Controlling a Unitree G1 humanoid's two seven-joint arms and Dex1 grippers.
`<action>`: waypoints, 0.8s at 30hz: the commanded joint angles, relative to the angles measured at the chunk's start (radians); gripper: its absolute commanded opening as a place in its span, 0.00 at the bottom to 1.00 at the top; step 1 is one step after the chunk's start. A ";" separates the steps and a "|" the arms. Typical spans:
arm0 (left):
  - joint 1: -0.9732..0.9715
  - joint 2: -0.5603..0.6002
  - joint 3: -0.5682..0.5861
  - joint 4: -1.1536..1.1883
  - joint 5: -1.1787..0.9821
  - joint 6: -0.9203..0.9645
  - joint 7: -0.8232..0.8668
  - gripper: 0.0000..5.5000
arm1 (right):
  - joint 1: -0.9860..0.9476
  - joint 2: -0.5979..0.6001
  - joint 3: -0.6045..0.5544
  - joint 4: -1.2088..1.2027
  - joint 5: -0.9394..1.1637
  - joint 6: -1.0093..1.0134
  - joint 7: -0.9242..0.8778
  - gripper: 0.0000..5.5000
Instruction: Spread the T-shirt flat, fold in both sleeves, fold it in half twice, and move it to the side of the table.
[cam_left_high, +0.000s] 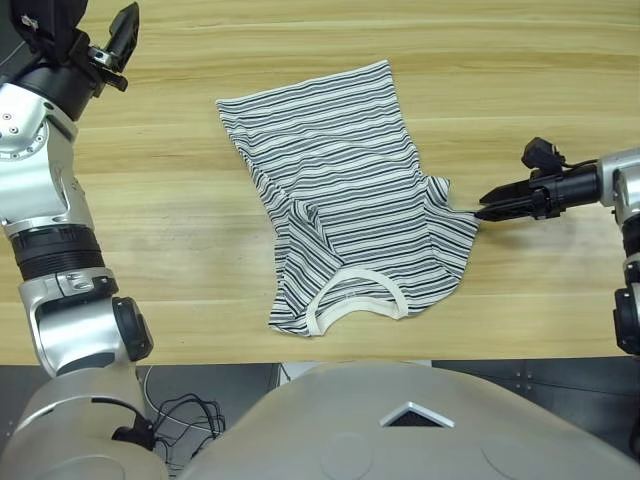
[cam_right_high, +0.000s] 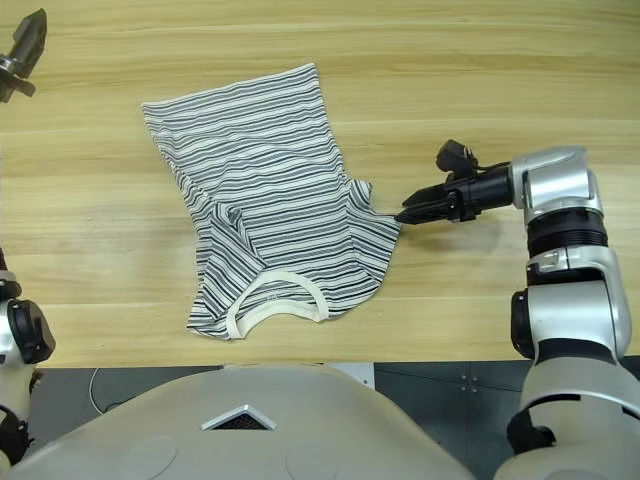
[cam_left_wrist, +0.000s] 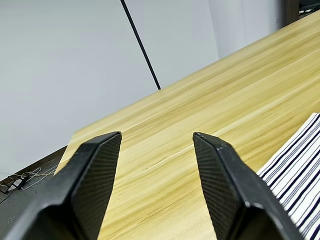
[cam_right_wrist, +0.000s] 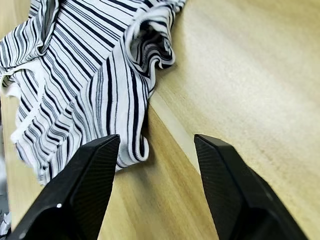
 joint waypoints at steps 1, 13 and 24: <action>0.009 -0.006 -0.003 -0.016 -0.002 0.019 0.005 0.49 | 0.023 0.005 0.008 0.007 -0.019 -0.005 -0.023 0.50; 0.019 -0.013 -0.016 -0.015 0.003 0.025 -0.008 0.49 | 0.062 -0.024 0.039 -0.098 -0.012 0.037 0.045 0.25; 0.001 -0.020 -0.014 0.006 -0.009 0.025 -0.027 0.49 | 0.046 -0.012 0.021 -0.136 0.008 0.041 0.008 0.02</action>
